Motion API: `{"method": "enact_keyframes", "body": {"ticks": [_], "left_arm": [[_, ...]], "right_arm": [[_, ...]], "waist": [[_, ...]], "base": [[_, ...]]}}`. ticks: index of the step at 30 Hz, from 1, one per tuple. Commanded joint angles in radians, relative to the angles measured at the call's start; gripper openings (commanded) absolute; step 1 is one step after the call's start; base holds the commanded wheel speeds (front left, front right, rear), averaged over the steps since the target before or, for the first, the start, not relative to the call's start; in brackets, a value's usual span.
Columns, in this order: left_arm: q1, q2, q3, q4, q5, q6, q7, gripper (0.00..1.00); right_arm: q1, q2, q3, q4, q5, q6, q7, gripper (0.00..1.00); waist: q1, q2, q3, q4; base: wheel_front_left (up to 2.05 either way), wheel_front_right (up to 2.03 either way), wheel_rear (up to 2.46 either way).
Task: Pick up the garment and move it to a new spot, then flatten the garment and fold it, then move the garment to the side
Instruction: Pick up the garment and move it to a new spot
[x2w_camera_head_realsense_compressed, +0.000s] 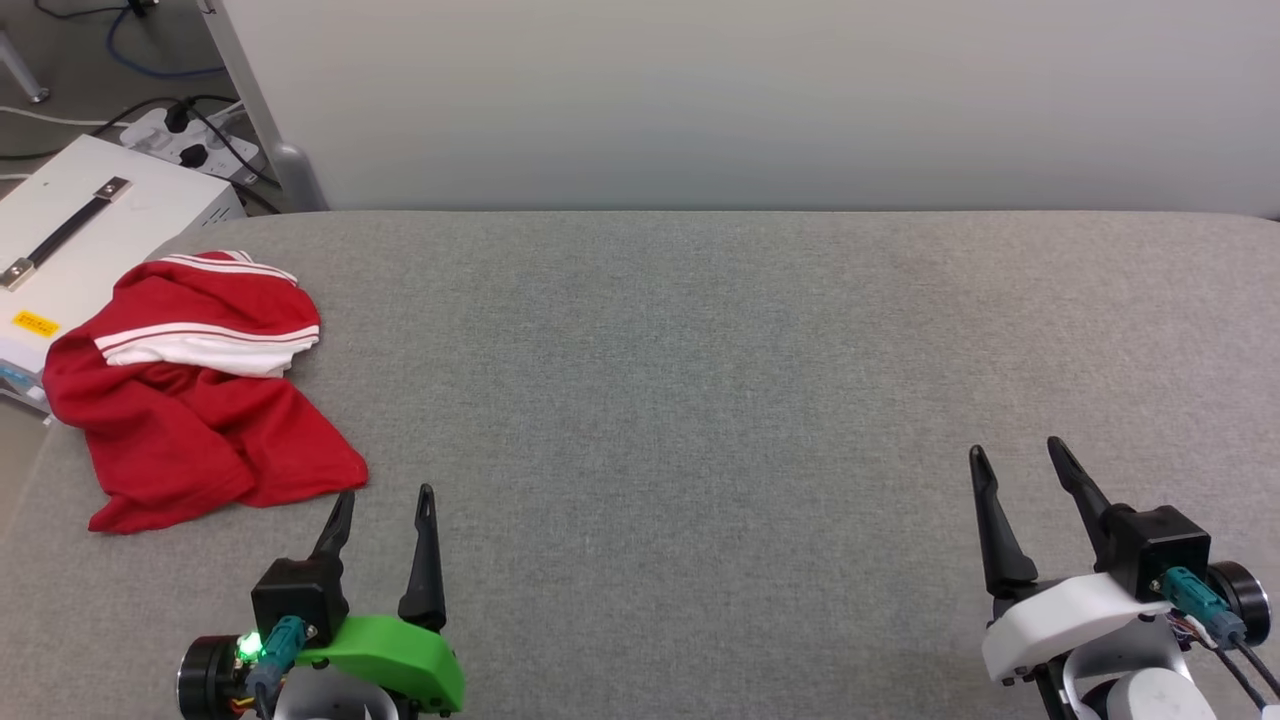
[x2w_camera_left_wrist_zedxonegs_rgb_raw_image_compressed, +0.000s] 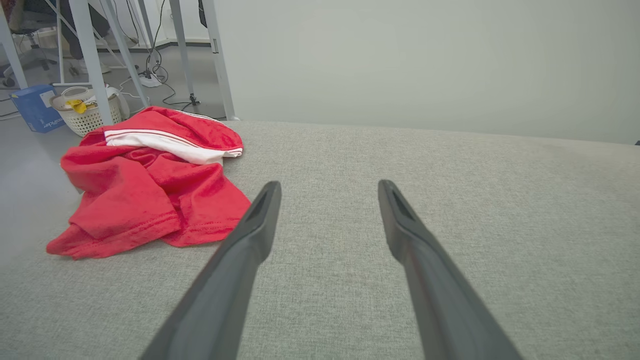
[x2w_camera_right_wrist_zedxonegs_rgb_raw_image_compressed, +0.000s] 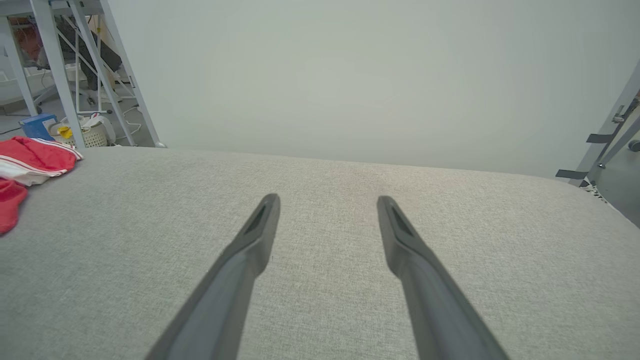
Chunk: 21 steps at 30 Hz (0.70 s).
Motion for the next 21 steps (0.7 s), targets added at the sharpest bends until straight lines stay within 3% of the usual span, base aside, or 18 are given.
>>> {"method": "enact_keyframes", "body": {"ticks": [1, 9, 21], "left_arm": [[-0.011, -0.004, 0.0, 0.006, -0.014, -0.007, -0.01, 1.0], [-0.013, -0.004, 0.002, 0.015, -0.021, -0.005, -0.027, 1.0], [-0.015, -0.004, 0.006, 0.016, -0.031, -0.006, -0.052, 1.0]], "right_arm": [[-0.013, -0.001, 0.007, 0.006, 0.004, -0.001, -0.012, 1.0], [-0.012, -0.001, 0.033, 0.021, 0.007, -0.001, -0.028, 1.0], [-0.009, -0.001, 0.075, 0.048, 0.026, -0.001, -0.053, 1.0]], "waist": [[0.0, 0.008, 0.002, 0.008], [0.0, 0.0088, -0.001, 0.062], [0.0, 0.0098, -0.013, 0.209]], "base": [[0.0, 0.0, 0.0], [0.0, 0.0, 0.0], [0.0, 0.0, 0.0]]}}
